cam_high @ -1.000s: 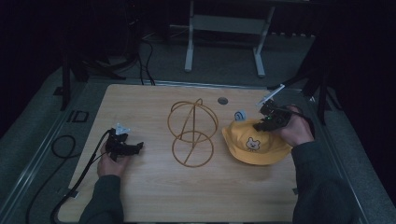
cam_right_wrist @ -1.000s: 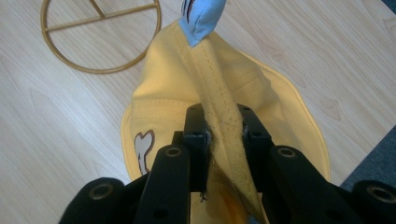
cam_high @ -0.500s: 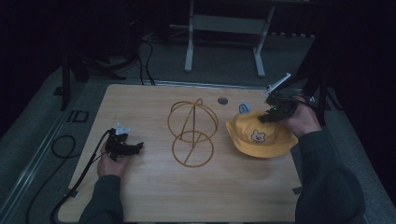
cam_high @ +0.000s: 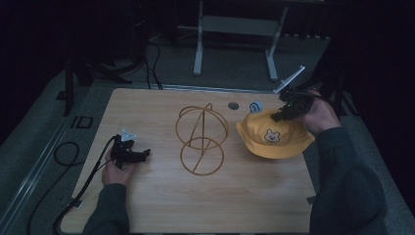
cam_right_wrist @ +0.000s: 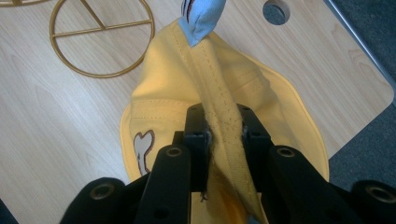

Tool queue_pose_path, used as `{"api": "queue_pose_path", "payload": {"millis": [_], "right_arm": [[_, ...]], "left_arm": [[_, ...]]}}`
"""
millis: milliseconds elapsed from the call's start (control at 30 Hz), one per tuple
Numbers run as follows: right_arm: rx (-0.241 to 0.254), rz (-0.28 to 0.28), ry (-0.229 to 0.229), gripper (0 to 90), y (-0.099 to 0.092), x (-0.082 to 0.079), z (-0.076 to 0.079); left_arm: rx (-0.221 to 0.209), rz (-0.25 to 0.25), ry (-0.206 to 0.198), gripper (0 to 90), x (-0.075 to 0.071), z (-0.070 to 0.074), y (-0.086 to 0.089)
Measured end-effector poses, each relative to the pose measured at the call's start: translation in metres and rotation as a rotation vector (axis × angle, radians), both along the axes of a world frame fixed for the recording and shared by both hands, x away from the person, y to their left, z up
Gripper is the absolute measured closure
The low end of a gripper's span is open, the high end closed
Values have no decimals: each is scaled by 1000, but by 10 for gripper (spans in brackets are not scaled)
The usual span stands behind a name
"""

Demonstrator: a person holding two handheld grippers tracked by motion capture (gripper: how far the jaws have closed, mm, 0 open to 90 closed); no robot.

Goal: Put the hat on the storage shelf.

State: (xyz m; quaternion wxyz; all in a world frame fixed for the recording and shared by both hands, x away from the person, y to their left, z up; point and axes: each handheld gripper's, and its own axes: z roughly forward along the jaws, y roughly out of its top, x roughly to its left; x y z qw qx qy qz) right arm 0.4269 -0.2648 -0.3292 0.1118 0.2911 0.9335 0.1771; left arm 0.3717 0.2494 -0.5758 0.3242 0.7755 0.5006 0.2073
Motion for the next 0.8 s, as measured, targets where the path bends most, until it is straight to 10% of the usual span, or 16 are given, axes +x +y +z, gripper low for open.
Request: {"api": "queue_pose_path", "payload": {"millis": [500,800], "right_arm": [[7,3,-41,782,2,8,19],[94,15,-55,789,-2,8,31]], "left_arm": [[0,1,1,148,0,0,0],[0,1,0,148,0,0,0]]}}
